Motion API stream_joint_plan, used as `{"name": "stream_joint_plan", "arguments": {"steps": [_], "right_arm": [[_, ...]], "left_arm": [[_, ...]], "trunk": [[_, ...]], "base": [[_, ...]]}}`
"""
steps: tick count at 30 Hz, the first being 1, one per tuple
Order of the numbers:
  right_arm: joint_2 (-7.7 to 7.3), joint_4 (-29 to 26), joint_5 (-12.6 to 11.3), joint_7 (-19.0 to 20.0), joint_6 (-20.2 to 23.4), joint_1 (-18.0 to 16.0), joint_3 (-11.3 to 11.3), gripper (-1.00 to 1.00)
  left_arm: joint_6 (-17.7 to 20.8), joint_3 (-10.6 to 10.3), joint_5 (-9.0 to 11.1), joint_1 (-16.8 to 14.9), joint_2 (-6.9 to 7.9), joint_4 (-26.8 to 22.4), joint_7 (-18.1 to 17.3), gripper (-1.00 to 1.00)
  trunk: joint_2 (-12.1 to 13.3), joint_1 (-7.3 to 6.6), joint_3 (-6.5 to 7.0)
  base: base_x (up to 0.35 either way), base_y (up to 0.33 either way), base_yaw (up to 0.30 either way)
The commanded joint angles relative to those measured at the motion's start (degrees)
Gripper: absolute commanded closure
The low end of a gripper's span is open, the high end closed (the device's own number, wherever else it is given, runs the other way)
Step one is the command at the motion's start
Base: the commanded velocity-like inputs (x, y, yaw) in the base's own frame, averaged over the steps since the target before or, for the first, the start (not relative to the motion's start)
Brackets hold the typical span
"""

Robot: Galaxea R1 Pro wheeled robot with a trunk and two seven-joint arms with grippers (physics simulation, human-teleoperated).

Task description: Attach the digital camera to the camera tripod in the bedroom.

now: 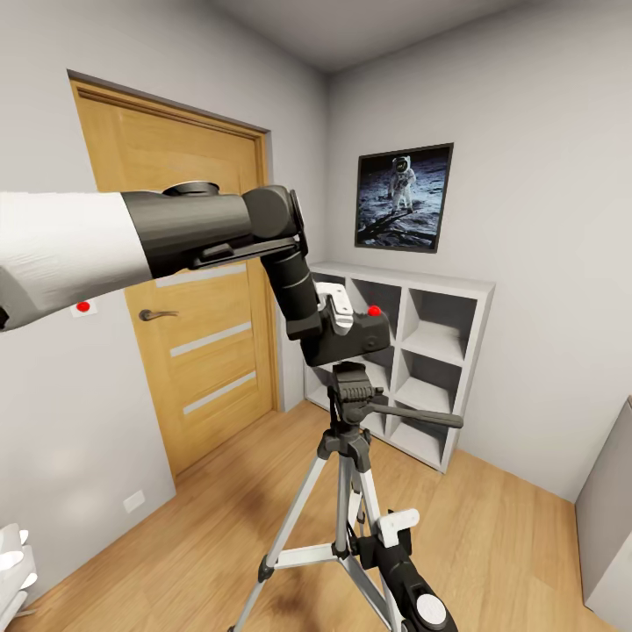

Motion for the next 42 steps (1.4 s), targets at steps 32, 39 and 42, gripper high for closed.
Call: {"name": "stream_joint_plan", "arguments": {"steps": [32, 39, 42], "right_arm": [[0.0, 0.0, 0.3, -0.1, -0.1, 0.0, 0.0, -1.0], [-0.02, 0.0, 0.3, -0.1, -0.1, 0.0, 0.0, -1.0], [-0.02, 0.0, 0.3, -0.1, -0.1, 0.0, 0.0, -1.0]], "left_arm": [[0.0, -0.1, 0.1, 3.5, -2.38, 3.6, 0.0, 1.0], [0.0, -0.1, 0.1, 3.5, -2.4, 3.6, 0.0, 1.0], [0.0, -0.1, 0.1, 3.5, -2.39, 3.6, 0.0, 1.0]], "trunk": [[0.0, 0.02, -0.03], [0.0, 0.02, -0.03], [0.0, 0.02, -0.03]], "base": [[0.0, 0.0, 0.0], [0.0, 0.0, 0.0], [0.0, 0.0, 0.0]]}}
